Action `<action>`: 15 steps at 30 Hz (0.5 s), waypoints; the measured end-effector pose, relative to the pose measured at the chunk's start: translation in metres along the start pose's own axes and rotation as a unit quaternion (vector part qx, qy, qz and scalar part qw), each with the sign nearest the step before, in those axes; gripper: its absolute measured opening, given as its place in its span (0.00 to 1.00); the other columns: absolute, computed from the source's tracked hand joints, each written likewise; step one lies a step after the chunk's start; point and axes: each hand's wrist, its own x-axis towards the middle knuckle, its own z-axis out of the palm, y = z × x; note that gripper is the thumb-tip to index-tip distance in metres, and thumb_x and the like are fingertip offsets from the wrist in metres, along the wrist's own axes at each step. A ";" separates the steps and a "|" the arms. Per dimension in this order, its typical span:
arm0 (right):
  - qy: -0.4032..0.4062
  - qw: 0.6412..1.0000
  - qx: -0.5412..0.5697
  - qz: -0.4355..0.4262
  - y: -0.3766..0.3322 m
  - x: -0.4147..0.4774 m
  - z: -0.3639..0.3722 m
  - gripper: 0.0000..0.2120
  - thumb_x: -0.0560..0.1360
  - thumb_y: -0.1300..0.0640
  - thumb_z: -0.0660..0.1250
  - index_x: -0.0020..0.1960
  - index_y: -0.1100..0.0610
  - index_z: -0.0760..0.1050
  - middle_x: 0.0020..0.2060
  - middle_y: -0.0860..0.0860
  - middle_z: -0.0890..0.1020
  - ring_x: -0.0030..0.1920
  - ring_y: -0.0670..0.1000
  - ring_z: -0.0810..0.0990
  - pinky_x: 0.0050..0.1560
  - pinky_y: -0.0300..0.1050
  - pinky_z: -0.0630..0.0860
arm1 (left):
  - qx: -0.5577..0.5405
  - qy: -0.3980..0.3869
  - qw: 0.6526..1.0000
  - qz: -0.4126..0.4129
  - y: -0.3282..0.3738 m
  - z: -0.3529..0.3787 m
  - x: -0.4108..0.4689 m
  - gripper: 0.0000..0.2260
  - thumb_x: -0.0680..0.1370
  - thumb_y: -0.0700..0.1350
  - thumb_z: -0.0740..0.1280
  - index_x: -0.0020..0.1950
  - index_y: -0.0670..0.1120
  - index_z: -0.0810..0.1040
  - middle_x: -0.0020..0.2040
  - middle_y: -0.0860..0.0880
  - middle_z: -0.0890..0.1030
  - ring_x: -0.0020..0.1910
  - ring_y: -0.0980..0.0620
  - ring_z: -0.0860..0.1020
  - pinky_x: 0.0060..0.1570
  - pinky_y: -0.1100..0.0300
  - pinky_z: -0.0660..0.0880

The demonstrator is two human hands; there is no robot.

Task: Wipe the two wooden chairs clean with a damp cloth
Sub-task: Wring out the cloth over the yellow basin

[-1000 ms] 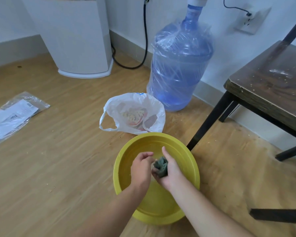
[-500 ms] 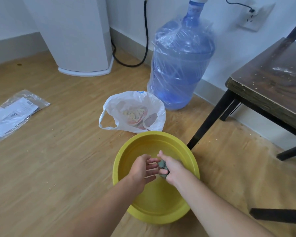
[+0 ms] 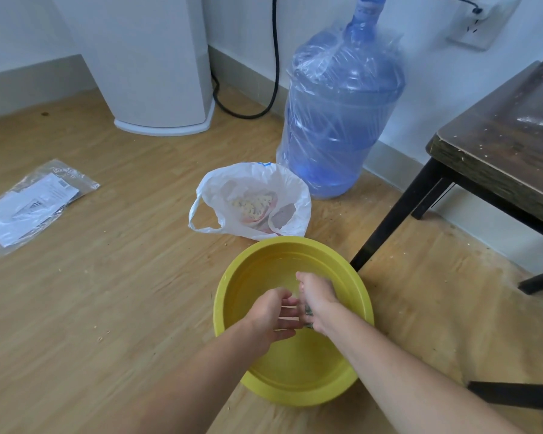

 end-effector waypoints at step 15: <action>-0.036 0.937 -0.271 -0.219 -0.079 -0.094 -0.062 0.14 0.74 0.54 0.67 0.57 0.46 0.68 0.48 0.48 0.77 0.44 0.50 0.82 0.47 0.52 0.82 | 0.247 0.035 0.949 0.192 0.105 0.006 -0.053 0.14 0.74 0.51 0.70 0.57 0.47 0.84 0.55 0.46 0.85 0.50 0.46 0.84 0.49 0.54 0.78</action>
